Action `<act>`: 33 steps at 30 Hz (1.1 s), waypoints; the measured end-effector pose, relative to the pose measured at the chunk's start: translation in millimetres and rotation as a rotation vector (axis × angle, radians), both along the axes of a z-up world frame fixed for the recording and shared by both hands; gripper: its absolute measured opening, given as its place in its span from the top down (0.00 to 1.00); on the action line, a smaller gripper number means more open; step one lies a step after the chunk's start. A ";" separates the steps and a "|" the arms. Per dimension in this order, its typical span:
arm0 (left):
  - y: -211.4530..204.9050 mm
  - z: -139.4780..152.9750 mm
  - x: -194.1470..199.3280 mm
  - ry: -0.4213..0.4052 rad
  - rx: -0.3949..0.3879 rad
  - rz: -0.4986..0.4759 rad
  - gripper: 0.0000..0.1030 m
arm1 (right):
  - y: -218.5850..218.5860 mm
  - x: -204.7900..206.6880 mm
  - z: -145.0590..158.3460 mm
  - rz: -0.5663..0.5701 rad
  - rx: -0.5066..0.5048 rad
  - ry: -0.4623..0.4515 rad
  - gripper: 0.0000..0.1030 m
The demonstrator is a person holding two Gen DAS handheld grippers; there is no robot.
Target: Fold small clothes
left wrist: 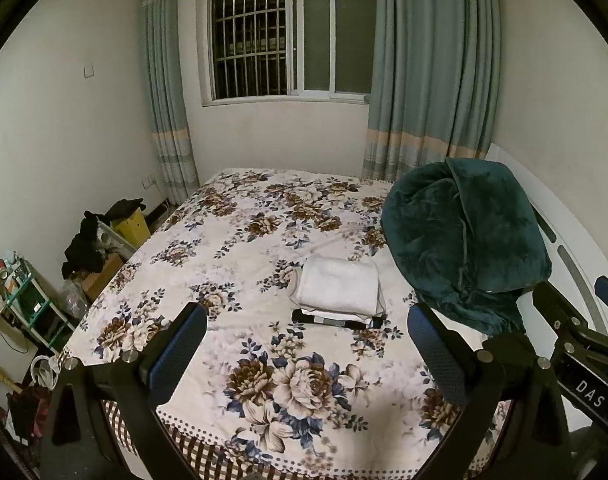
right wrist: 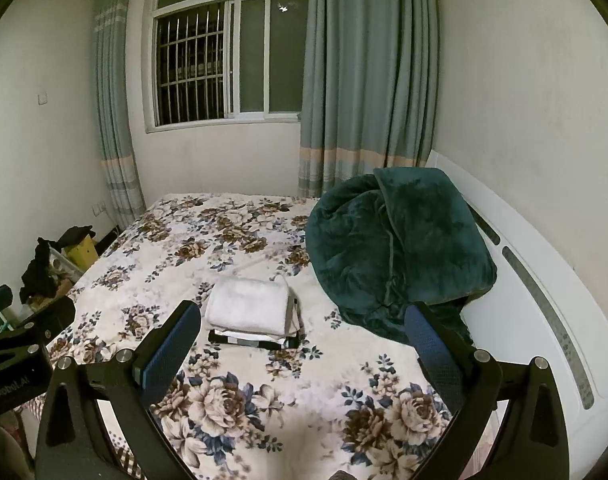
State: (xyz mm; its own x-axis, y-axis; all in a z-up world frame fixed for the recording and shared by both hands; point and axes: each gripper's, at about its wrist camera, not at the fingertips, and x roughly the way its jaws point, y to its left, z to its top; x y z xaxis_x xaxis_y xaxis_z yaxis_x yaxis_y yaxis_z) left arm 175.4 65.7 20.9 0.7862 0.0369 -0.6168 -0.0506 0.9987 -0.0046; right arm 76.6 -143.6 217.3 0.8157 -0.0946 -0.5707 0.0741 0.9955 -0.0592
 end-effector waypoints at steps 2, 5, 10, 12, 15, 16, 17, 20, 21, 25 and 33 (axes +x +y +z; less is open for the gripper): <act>-0.2 0.9 -0.3 0.001 0.001 0.001 0.00 | -0.3 0.8 -1.8 -0.002 -0.002 -0.001 0.00; -0.3 1.3 -0.2 0.002 0.003 0.001 0.00 | -0.1 0.9 -2.6 -0.001 -0.001 -0.001 0.00; -1.0 1.5 -1.0 0.003 0.001 0.003 0.00 | -0.5 0.6 -3.5 0.001 -0.001 -0.001 0.00; -1.2 1.6 -0.7 0.003 0.001 0.002 0.00 | -0.6 0.5 -3.9 0.001 -0.001 -0.003 0.00; -0.9 2.5 -1.4 0.003 -0.002 0.004 0.00 | 0.4 -2.4 -2.3 0.000 0.002 -0.001 0.00; -1.1 2.6 -0.9 0.003 -0.002 0.003 0.00 | -0.3 0.3 -2.0 0.000 0.002 0.000 0.00; -0.4 1.8 1.3 0.004 0.000 0.001 0.00 | 0.8 0.6 1.0 0.003 0.000 0.001 0.00; 0.3 2.3 2.8 0.002 0.001 -0.002 0.00 | 2.4 2.3 4.7 0.003 0.000 0.000 0.00; 0.6 2.1 2.8 0.000 0.002 -0.001 0.00 | 2.6 1.7 4.4 0.002 0.000 0.000 0.00; 1.4 2.5 -0.1 -0.001 -0.002 0.004 0.00 | 7.2 3.3 9.8 0.005 -0.001 0.000 0.00; 3.5 3.2 -0.7 -0.002 0.001 0.005 0.00 | 17.2 8.2 16.9 0.017 0.003 0.002 0.00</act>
State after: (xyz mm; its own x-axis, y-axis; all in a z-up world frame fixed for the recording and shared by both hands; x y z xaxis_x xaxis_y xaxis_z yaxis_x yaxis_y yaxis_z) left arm 174.7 69.2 24.1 0.7872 0.0414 -0.6153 -0.0554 0.9985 -0.0038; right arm 84.9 -126.5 234.2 0.8162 -0.0787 -0.5724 0.0568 0.9968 -0.0561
